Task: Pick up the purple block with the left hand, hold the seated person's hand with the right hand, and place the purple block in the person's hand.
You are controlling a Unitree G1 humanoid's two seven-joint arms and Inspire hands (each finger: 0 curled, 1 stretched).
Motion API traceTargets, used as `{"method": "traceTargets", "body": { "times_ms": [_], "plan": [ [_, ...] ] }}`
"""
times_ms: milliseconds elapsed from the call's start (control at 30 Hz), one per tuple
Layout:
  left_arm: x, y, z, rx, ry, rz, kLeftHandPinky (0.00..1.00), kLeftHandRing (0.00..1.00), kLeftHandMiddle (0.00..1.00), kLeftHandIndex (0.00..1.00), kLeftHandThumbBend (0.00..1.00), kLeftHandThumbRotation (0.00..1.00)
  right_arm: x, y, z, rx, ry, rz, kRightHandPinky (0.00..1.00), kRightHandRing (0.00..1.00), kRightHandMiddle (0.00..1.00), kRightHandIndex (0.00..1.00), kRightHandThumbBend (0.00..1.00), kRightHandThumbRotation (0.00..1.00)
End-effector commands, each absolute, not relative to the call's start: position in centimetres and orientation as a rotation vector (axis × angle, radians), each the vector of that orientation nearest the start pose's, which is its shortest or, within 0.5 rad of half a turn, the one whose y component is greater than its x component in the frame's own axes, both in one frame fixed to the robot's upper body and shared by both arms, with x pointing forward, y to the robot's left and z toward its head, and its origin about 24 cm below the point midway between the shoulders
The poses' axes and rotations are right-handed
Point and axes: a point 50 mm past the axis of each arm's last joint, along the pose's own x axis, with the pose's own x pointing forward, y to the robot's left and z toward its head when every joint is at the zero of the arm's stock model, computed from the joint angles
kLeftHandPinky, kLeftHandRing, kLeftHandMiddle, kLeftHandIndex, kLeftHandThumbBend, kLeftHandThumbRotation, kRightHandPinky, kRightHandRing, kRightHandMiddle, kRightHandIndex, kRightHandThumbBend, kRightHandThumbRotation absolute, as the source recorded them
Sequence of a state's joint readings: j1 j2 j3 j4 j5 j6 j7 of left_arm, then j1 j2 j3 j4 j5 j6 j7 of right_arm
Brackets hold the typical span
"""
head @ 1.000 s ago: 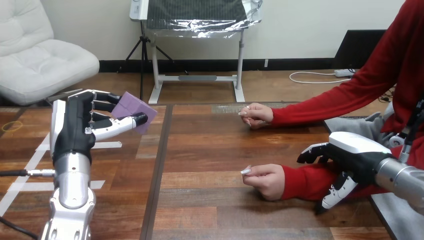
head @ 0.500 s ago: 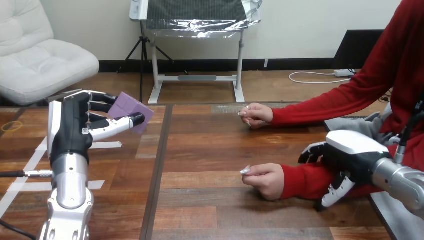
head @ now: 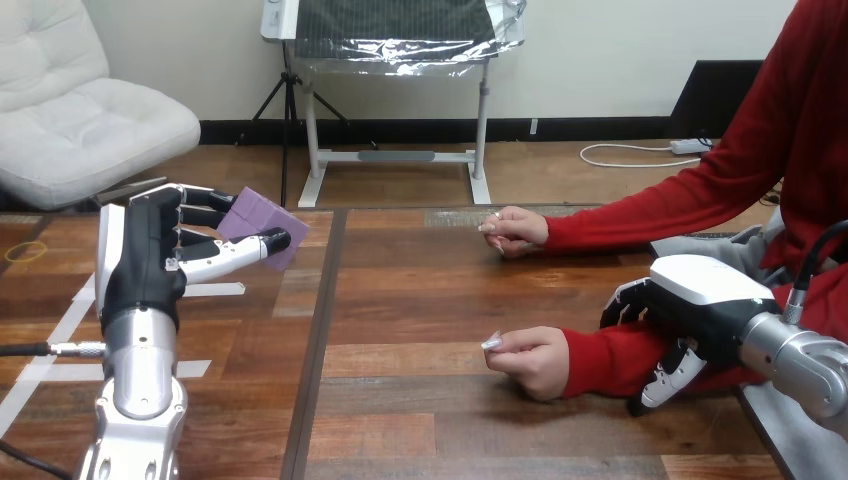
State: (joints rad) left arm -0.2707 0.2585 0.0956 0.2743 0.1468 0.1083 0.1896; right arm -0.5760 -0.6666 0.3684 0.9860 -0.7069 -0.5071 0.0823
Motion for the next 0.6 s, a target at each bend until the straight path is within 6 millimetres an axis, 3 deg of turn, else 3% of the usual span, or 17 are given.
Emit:
{"method": "traceTargets", "body": {
  "times_ms": [0,567],
  "plan": [
    [30.8,22.29,8.24,0.377,-0.039,0.289,0.33,0.38,0.42,0.46,0.63,0.0,33.58,-24.67,4.88,-1.407,0.071,0.518,0.56,0.64,0.67,0.67,0.95,0.16],
    [30.75,22.23,8.2,0.401,-0.033,0.288,0.33,0.38,0.42,0.46,0.63,0.0,33.54,-24.5,4.41,-1.39,0.084,0.515,0.51,0.58,0.59,0.6,0.85,0.25]
  ]
}}
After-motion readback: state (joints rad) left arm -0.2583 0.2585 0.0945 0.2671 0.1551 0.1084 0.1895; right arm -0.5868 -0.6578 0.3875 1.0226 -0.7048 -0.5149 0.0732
